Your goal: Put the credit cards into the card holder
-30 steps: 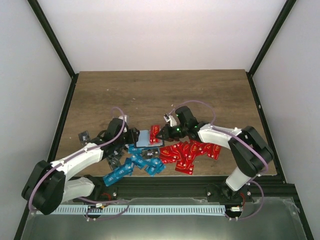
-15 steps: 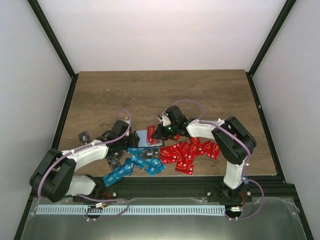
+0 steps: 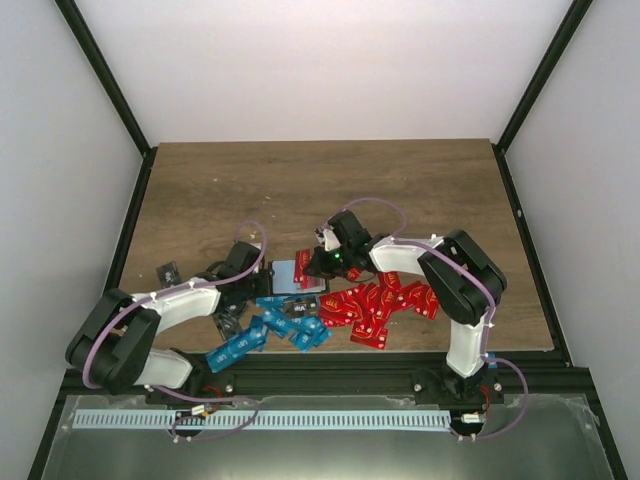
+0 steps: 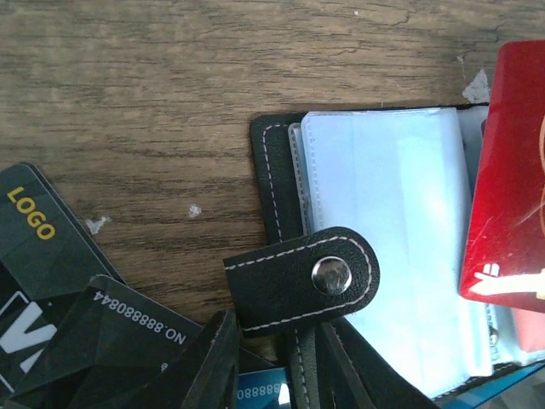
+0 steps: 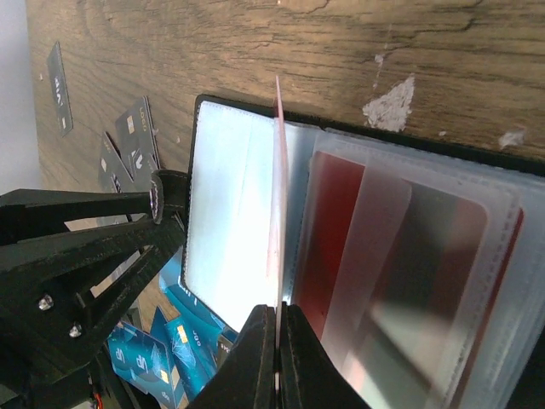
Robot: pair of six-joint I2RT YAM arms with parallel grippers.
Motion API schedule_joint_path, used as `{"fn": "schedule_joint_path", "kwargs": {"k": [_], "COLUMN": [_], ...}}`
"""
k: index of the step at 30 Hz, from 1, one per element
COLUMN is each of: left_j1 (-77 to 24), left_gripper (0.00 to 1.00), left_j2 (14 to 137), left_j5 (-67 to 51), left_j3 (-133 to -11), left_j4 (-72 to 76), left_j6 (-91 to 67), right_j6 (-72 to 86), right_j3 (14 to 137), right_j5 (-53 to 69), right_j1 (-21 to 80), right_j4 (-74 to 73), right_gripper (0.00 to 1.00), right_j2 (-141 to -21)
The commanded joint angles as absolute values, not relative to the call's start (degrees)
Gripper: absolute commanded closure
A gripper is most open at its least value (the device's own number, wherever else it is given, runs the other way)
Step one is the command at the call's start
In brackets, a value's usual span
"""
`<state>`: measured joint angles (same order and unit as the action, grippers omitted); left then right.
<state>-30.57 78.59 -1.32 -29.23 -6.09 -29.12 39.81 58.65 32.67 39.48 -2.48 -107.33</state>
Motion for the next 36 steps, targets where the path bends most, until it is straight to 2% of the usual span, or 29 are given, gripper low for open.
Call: {"fn": "schedule_joint_path", "kwargs": {"k": [1, 4, 13, 28, 36], "left_j1": [-30.3, -30.3, -30.3, -30.3, -30.3], "left_gripper": [0.75, 0.8, 0.86, 0.91, 0.92], "left_j2": [79.4, 79.6, 80.9, 82.3, 82.4], "left_j5": [-0.4, -0.3, -0.8, -3.0, -3.7], "left_j3": [-29.7, -29.5, -29.6, -29.7, -29.7], "left_j4": [-5.9, -5.8, -5.6, -5.0, -4.9], "left_j6": [-28.6, -28.8, -29.1, -29.4, -29.4], "right_j6": [38.4, 38.4, 40.0, 48.6, 49.3], "right_j3": [61.2, 61.3, 60.3, 56.9, 56.6], "right_j5": [30.3, 30.4, 31.7, 40.0, 39.5], "right_j1": [39.9, 39.9, 39.9, 40.0, 40.0], "right_j4": [-4.6, -4.7, -2.9, 4.6, 3.8], "right_gripper": [0.99, 0.99, 0.99, 0.99, 0.99], "right_j2": [-107.9, -107.5, -109.0, -110.5, -109.7]}}
